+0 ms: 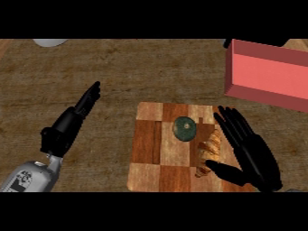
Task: Pick the squash from the cutting board and place it in the cardboard box
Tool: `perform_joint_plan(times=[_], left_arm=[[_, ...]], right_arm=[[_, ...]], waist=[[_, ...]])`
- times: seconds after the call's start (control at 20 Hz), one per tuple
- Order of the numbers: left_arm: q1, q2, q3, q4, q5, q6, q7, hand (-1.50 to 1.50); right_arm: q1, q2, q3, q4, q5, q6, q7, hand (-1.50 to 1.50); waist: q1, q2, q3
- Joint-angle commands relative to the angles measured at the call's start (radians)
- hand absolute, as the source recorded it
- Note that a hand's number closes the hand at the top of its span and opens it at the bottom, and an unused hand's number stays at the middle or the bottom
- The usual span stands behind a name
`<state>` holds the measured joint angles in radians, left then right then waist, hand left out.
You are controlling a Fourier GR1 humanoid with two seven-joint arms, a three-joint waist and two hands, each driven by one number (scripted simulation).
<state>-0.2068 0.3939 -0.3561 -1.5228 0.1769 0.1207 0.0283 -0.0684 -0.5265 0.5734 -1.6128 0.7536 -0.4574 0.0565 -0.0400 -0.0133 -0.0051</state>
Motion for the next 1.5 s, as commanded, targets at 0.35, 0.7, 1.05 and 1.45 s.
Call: perform_joint_plan(times=[0.35,0.7,1.05,1.45], left_arm=[[-0.061,-0.033,0.025,0.077,-0.022,-0.039,-0.023,0.0],[-0.033,-0.114,0.017,0.104,-0.1,-0.041,-0.043,0.0],[0.038,-0.096,0.083,-0.011,-0.11,-0.117,-0.007,0.0],[0.017,-0.144,0.119,-0.035,-0.146,-0.154,0.054,0.0]], right_arm=[[0.023,-0.051,0.101,-0.507,0.017,0.573,0.516,-1.5],[-0.078,0.134,0.034,-0.467,-0.028,0.716,0.63,-1.5],[-0.088,0.267,0.061,-0.281,0.113,0.688,0.584,-1.5],[-0.137,0.351,-0.018,-0.048,0.169,0.666,0.496,-1.5]], waist=[[0.028,0.013,0.003],[0.039,0.014,0.005],[0.042,0.013,0.005],[0.042,0.013,0.005]])
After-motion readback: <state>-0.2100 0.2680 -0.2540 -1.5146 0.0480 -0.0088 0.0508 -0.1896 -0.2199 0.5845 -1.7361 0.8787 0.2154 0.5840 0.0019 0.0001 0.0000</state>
